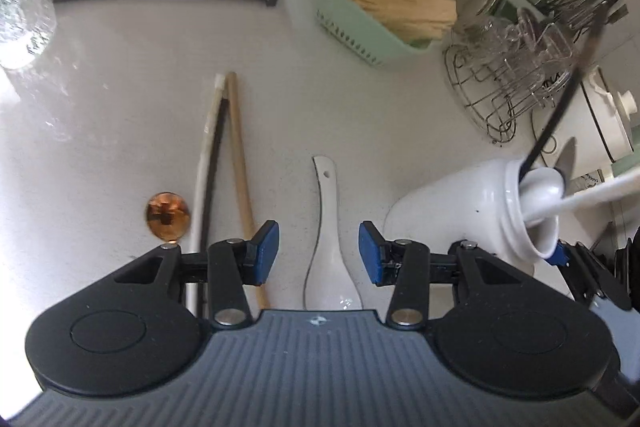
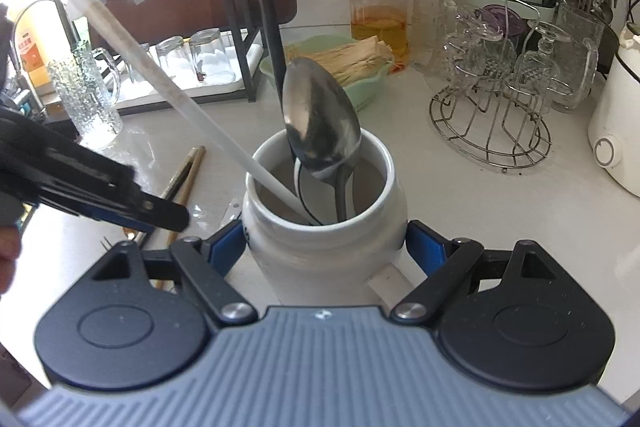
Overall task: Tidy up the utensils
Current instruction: 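Move the left tool down to another white ceramic spoon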
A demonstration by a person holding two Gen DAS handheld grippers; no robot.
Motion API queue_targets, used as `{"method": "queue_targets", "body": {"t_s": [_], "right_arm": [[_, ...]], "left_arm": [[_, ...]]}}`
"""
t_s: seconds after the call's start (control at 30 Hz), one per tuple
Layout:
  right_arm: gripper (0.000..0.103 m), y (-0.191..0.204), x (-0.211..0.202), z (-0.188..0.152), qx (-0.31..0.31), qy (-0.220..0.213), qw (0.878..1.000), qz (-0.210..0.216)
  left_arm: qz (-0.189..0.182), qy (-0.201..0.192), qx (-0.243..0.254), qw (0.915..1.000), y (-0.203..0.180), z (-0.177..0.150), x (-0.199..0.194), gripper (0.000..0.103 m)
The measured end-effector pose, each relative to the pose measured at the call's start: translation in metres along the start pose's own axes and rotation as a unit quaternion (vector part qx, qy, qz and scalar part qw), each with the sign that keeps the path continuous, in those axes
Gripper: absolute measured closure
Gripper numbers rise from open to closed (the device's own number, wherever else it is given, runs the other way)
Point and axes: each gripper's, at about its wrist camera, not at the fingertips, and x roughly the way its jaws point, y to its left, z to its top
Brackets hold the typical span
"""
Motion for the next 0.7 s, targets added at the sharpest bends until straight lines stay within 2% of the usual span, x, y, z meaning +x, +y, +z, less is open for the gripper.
{"method": "queue_targets", "body": {"t_s": [0.23,0.53,0.7], "right_arm": [[0.014,-0.003,-0.001,0.002,-0.003,0.009,1.000,0.001],[0.014,-0.006,0.002,0.007,-0.031,0.024,0.999,0.019],[0.014,-0.007,0.003,0.007,-0.033,0.027,0.999,0.021]], "left_arm": [[0.028,0.004,0.008,0.9996,-0.016,0.007,0.025,0.053],[0.041,-0.006,0.034,0.9986,-0.026,0.016,0.048,0.055],[0.072,-0.015,0.087,0.9935,-0.038,0.016,0.055,0.058]]}}
